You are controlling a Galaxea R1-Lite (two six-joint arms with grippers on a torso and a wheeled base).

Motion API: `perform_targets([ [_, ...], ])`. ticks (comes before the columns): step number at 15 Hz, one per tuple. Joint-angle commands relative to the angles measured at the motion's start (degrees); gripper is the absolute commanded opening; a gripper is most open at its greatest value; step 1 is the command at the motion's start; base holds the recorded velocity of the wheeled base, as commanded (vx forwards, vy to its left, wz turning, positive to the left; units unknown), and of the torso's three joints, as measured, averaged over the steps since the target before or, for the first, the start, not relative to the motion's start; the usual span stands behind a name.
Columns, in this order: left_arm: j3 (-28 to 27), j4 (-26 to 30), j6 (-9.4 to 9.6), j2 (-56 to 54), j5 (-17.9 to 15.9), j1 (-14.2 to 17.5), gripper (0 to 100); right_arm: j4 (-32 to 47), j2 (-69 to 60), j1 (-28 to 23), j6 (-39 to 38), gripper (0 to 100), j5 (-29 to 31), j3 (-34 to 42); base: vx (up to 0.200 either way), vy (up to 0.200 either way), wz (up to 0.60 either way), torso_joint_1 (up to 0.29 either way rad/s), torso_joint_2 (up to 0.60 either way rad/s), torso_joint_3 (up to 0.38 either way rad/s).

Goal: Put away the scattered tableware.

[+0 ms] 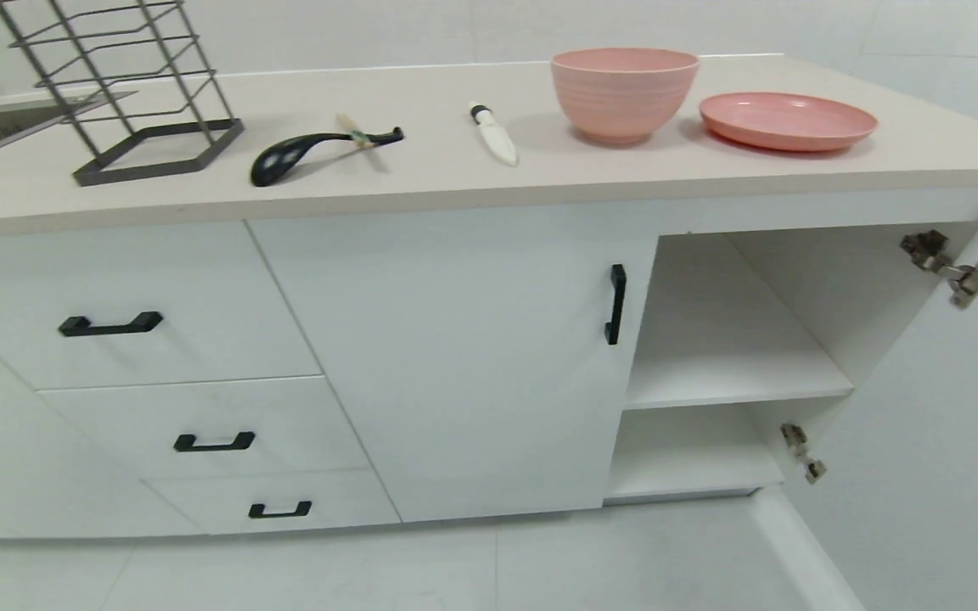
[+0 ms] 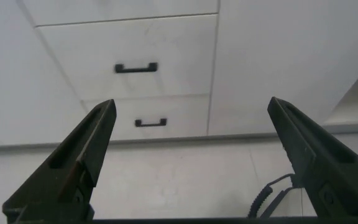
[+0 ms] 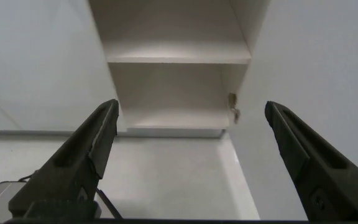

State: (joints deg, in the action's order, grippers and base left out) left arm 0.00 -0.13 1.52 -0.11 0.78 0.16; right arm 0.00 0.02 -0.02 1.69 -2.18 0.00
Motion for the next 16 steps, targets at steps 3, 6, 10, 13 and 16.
perform_targets([
  [3,0.0,0.0,-0.91,0.1,0.4,0.0,100,0.0,0.0,0.0,0.2,100,-0.2,0.0,0.000,0.000,0.00,0.000,0.00,0.000],
  [6,0.0,0.0,-2.40,0.1,1.7,0.0,100,0.0,0.0,0.0,0.2,100,-0.2,0.0,0.067,-0.067,0.00,0.001,0.00,0.001],
  [10,0.0,0.1,-1.70,0.1,1.7,0.0,100,0.0,0.0,0.0,0.2,100,-0.2,0.0,0.100,-0.100,0.00,-0.002,0.00,0.004],
  [13,0.0,0.0,1.03,0.1,1.4,0.0,100,0.0,0.0,0.0,0.2,100,-0.1,0.0,0.000,0.000,0.00,0.000,0.00,0.000],
  [16,0.0,0.1,1.64,0.1,1.4,0.0,100,0.0,0.0,0.0,0.2,100,-0.2,0.0,0.000,0.000,0.00,0.000,0.00,0.000],
])
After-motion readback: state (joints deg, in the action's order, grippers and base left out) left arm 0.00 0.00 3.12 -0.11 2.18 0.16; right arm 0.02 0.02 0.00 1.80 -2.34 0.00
